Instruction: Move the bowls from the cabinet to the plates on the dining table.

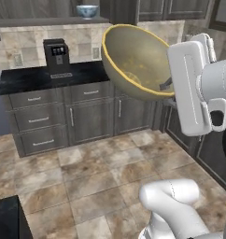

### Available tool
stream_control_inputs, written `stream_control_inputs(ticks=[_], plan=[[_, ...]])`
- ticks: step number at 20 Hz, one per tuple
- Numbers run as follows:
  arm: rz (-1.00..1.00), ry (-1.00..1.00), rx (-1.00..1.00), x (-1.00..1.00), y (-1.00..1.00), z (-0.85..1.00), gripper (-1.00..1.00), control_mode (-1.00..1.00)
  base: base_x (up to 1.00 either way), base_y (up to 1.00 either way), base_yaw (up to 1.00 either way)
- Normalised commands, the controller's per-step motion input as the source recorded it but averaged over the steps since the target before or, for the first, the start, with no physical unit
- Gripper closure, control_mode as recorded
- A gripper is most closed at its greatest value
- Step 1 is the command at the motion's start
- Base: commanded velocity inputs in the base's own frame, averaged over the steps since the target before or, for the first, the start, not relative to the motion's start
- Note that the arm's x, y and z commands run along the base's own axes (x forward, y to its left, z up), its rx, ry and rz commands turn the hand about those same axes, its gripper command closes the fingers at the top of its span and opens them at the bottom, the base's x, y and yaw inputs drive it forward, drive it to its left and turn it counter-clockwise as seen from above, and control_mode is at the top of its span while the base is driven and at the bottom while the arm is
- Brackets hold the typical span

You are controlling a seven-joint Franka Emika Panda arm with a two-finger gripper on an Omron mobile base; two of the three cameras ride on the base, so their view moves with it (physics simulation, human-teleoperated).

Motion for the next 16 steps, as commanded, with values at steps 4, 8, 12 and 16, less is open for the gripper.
stream_control_inputs(ticks=[4,8,12,16], plan=[[0.00,0.00,0.00,0.00,0.00,0.00,1.00,1.00,-0.62,-0.21,0.00],[0.00,0.00,0.00,0.00,0.00,0.00,1.00,1.00,-0.62,-0.29,0.00],[0.00,0.00,0.00,0.00,0.00,0.00,1.00,1.00,-0.62,-0.32,0.00],[0.00,0.00,0.00,0.00,0.00,0.00,1.00,1.00,-0.62,-0.32,0.00]])
